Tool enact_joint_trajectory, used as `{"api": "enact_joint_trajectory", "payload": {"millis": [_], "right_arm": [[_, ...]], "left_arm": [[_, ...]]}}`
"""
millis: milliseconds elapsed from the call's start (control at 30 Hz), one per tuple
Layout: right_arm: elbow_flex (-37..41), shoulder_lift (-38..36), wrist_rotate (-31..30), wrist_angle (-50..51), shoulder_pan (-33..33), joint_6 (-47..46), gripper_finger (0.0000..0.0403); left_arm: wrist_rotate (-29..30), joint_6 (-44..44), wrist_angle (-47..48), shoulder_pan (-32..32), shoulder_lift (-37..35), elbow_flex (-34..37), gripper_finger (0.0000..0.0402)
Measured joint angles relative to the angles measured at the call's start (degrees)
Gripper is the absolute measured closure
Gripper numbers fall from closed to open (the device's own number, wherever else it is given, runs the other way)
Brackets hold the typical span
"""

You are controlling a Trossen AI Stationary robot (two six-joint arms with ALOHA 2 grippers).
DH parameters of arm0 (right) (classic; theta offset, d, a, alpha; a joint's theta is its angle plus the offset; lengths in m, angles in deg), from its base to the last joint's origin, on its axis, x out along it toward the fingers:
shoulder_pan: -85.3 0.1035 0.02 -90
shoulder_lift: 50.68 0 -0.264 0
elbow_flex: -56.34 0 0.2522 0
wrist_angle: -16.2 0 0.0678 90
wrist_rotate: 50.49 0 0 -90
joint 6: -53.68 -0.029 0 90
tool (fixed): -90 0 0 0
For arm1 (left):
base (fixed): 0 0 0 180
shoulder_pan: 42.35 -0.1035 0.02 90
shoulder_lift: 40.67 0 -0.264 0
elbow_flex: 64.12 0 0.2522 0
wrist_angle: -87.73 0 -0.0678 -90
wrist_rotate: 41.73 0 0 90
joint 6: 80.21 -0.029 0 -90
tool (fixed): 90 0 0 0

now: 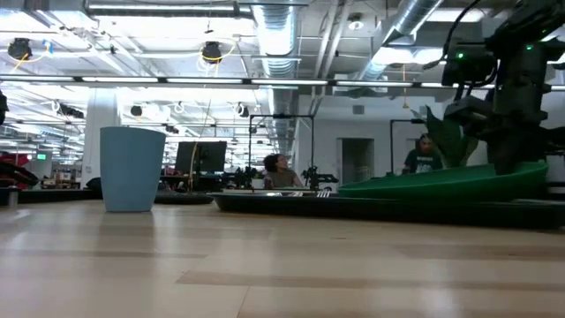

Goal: Pick and place plate/cup/fork/spoon on tray
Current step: Put the green plate to the right of the orange fork and orange spoon on the black serving tray, then put the blue cup on top of the orange spoon and fork on the black serving tray

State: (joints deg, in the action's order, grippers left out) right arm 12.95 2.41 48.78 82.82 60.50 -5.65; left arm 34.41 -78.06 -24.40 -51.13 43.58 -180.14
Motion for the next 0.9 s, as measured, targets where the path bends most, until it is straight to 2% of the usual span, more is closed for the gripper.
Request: {"api": "enact_joint_trajectory", "payload": {"millis": [133, 567, 767, 900], "right_arm": [[0.0, 1.8, -0.1, -0.2, 0.0, 0.3, 0.0371], [0.1, 4.0, -1.4, -1.0, 0.0, 1.9, 0.0254], [-0.5, 3.8, -2.1, -0.3, 0.0, 2.2, 0.0229], [-4.9, 2.6, -4.9, 4.4, 0.0, 4.4, 0.0226]], "left_arm": [[0.0, 0.0, 0.0, 0.0, 0.0, 0.0, 0.0194], [1.3, -0.2, 2.6, -0.2, 0.0, 0.0, 0.0194], [2.8, -1.0, 4.5, -0.3, 0.0, 0.0, 0.0194], [2.7, -1.0, 6.5, -0.3, -1.0, 0.0, 0.0194]]}}
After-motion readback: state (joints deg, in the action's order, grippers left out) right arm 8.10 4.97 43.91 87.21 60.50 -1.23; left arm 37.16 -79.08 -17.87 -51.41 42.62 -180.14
